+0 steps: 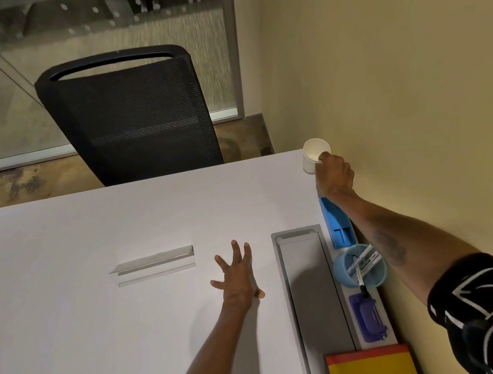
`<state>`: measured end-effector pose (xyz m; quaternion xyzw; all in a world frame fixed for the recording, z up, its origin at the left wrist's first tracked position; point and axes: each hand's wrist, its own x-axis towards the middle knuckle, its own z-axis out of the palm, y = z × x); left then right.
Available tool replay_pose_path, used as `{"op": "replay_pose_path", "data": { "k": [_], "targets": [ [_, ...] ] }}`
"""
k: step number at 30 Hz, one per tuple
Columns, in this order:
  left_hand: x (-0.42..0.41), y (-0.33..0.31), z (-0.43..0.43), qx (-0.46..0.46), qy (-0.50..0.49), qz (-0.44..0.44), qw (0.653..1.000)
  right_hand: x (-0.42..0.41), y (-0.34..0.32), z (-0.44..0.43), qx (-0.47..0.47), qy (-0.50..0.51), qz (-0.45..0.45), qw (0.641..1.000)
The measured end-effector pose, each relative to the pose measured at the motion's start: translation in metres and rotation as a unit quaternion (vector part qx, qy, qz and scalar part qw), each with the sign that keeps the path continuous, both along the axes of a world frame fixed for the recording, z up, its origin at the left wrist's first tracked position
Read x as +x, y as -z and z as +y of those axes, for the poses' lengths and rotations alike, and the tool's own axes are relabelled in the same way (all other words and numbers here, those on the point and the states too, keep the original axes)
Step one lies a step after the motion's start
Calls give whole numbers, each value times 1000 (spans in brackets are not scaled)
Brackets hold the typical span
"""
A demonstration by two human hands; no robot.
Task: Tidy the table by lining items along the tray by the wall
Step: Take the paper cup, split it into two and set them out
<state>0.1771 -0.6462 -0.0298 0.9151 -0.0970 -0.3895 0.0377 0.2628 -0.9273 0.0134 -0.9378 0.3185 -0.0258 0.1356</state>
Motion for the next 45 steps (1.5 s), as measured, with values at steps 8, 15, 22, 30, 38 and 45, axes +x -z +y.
{"op": "replay_pose_path", "data": {
  "k": [8,15,22,30,38,45],
  "targets": [
    [-5,-7,4,-22,-5,-6,1000,-27,-21,19,45,21,-24,998],
    [-9,-19,19,-62,-7,-11,998,-46,-48,36,57,20,-37,997],
    [-31,-44,40,-135,-34,-32,990,-73,-82,56,59,15,-44,997],
    [-56,-104,44,-238,-74,-109,962,-127,-113,100,74,-17,-49,996],
    [-89,-139,58,-279,-62,-141,948,-186,-128,141,132,-99,-50,985],
    [-112,-153,61,-315,-114,-141,932,-226,-123,171,188,-188,-26,964]
  ]
}}
